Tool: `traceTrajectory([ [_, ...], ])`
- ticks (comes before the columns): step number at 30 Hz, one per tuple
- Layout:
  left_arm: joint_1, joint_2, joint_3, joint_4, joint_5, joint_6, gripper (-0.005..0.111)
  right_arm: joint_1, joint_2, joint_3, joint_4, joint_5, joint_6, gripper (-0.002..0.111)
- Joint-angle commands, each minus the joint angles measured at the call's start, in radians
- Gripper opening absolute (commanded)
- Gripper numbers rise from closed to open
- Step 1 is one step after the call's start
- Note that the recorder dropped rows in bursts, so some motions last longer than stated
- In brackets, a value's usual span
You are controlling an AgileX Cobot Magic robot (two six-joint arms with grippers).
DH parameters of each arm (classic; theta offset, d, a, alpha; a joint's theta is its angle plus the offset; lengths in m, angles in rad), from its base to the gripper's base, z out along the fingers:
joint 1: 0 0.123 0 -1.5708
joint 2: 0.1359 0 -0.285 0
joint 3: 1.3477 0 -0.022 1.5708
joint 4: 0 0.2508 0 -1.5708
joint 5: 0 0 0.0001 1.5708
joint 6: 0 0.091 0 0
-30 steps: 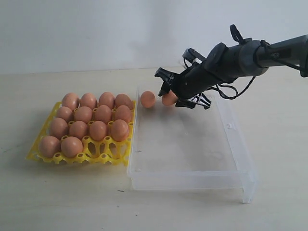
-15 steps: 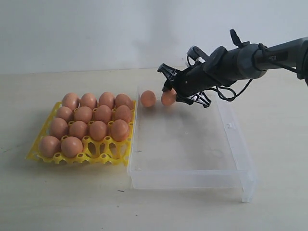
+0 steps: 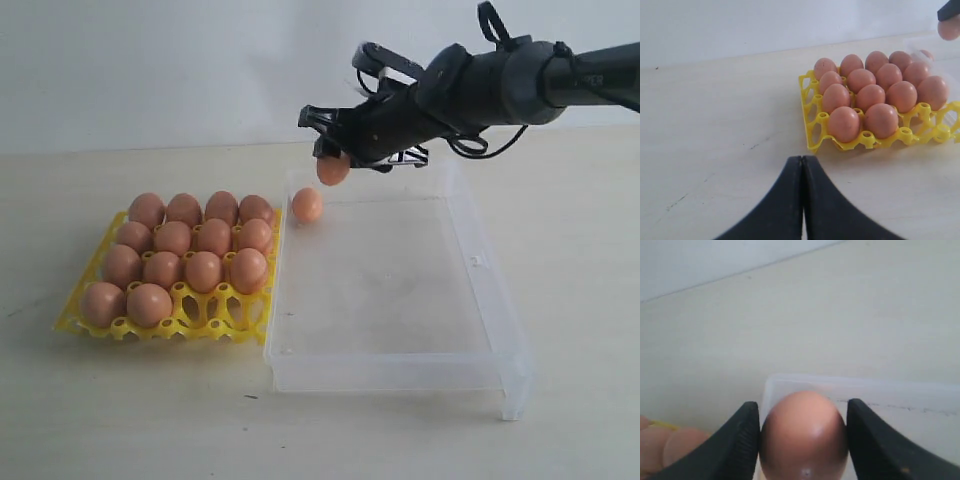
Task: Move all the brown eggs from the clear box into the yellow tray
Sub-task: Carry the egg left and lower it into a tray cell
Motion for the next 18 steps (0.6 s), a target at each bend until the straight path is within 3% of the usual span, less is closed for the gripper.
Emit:
traceTrajectory([
  [1, -0.004, -0.006, -0.004, 0.002, -0.008, 0.000, 0.000, 0.100, -0.134, 0.068, -0.193, -0.067, -0.091, 0.000],
  [5, -0.004, -0.006, -0.004, 0.002, -0.008, 0.000, 0.000, 0.275, -0.234, 0.201, -0.252, -0.165, -0.140, 0.000],
  [10, -0.004, -0.006, -0.004, 0.002, -0.008, 0.000, 0.000, 0.409, -0.226, 0.282, -0.248, -0.270, -0.160, 0.000],
  [18, -0.004, -0.006, -0.004, 0.002, -0.008, 0.000, 0.000, 0.464, -0.158, 0.286, -0.221, -0.286, -0.158, 0.000],
])
